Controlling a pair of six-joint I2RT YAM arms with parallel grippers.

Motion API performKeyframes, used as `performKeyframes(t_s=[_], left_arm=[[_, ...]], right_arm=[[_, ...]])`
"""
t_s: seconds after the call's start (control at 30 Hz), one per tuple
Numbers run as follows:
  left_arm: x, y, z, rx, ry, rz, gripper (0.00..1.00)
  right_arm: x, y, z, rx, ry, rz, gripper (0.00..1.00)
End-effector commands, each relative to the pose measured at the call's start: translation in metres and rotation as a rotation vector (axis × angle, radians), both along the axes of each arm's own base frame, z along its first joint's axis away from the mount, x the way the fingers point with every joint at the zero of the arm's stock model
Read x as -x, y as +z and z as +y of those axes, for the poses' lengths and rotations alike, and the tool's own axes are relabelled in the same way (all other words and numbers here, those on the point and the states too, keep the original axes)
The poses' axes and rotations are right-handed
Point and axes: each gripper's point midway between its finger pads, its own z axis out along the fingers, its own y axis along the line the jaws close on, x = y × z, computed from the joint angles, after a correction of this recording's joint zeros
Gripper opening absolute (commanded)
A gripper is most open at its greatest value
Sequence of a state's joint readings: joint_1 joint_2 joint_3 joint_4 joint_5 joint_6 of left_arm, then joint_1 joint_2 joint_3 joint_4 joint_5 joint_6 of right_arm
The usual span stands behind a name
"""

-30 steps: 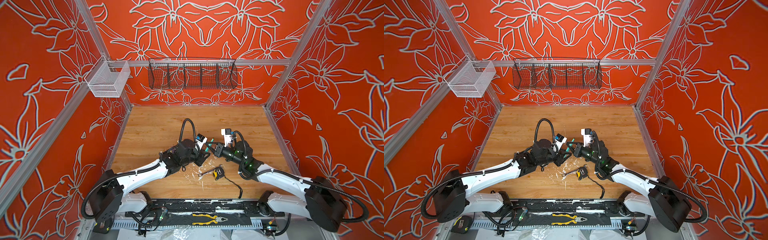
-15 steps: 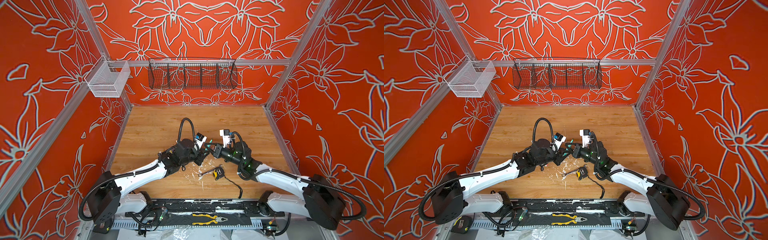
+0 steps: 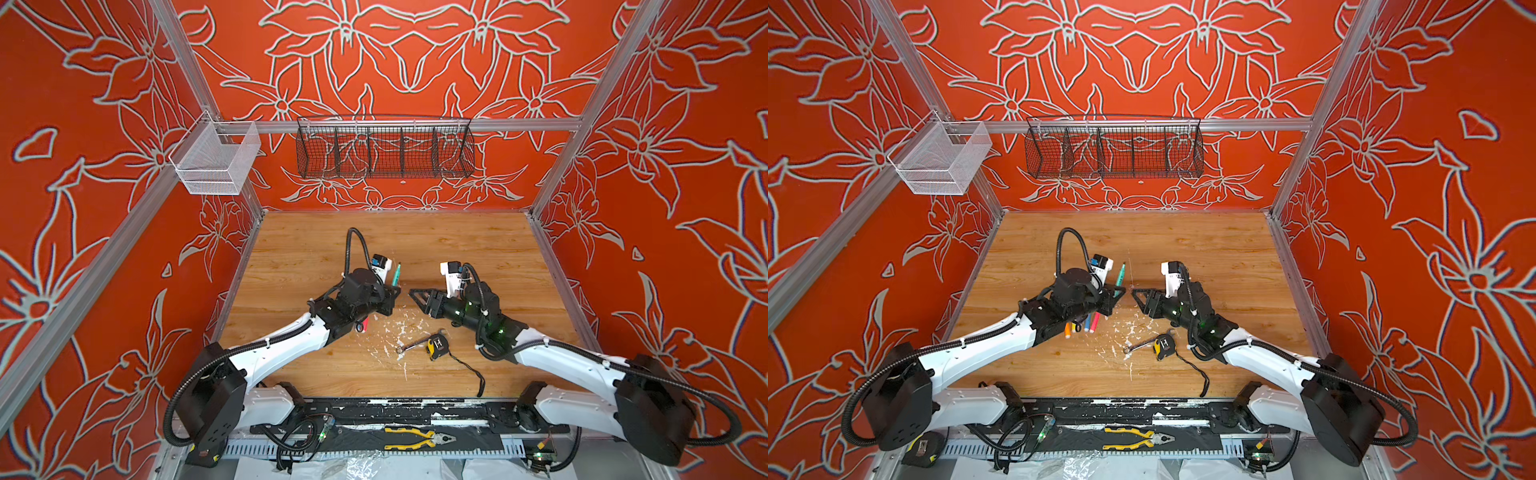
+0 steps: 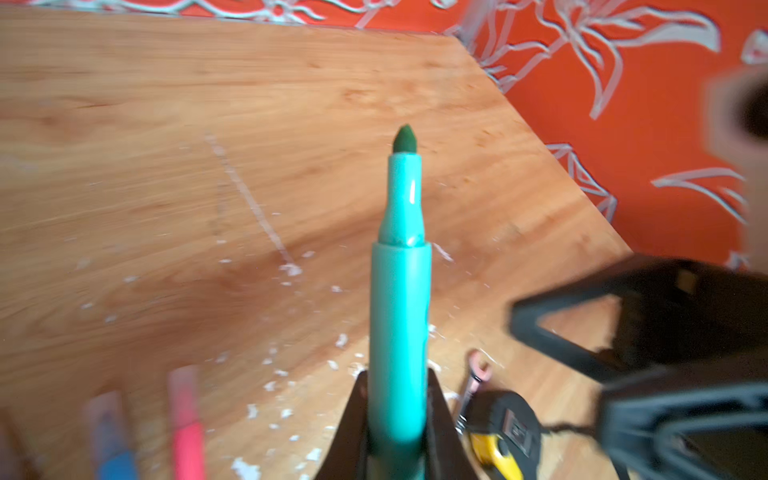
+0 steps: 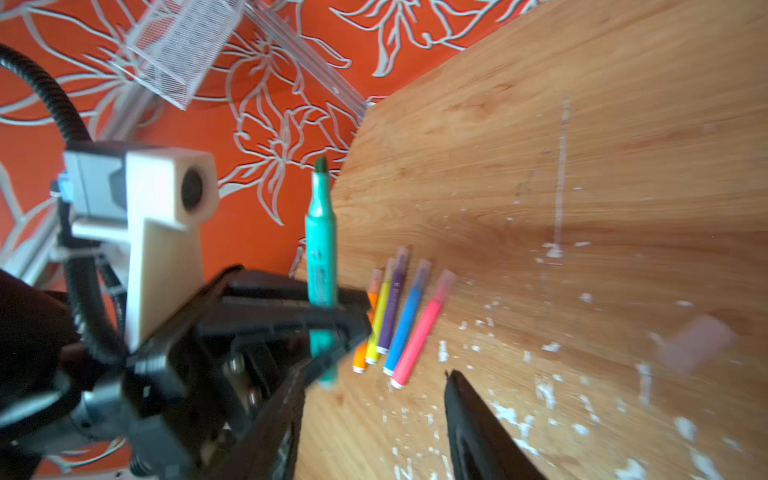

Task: Insert the pens into the pen caps
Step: 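Move the right gripper over the translucent cap while the left holds the marker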

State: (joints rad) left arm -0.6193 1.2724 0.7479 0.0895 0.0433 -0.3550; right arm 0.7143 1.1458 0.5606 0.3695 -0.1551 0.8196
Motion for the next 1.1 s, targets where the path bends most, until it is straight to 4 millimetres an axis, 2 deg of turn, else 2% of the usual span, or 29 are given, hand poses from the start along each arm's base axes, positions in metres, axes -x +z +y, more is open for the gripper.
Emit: performKeyframes(t_s=[0.0, 0.07, 0.13, 0.3, 0.5, 0.67, 0.8, 1.07], left_arm=[[-0.007, -0.015, 0.035, 0.005, 0.157, 0.062, 0.0], [-0.007, -0.012, 0.045, -0.009, 0.2, 0.041, 0.0], [-0.005, -0.007, 0.047, 0.002, 0.203, 0.022, 0.0], [0.001, 0.005, 0.046, 0.028, 0.171, -0.018, 0.0], [0.005, 0.012, 0.056, 0.032, 0.201, -0.056, 0.0], [0.008, 0.019, 0.054, 0.046, 0.181, -0.072, 0.0], [0.008, 0.018, 0.058, 0.042, 0.2, -0.08, 0.0], [0.013, 0.023, 0.049, 0.067, 0.141, -0.087, 0.0]], right_arm=[[-0.016, -0.019, -0.049, 0.251, -0.243, 0.065, 0.59], [-0.023, -0.029, -0.073, 0.355, -0.351, 0.096, 0.61], [-0.028, -0.039, -0.081, 0.408, -0.383, 0.129, 0.61], [-0.037, -0.065, -0.072, 0.487, -0.347, 0.246, 0.6], [-0.046, -0.101, -0.068, 0.657, -0.324, 0.395, 0.61], [-0.048, -0.133, -0.052, 0.722, -0.244, 0.493, 0.6], [-0.052, -0.144, -0.055, 0.787, -0.256, 0.52, 0.61], [-0.064, -0.16, -0.052, 0.884, -0.233, 0.544, 0.56]])
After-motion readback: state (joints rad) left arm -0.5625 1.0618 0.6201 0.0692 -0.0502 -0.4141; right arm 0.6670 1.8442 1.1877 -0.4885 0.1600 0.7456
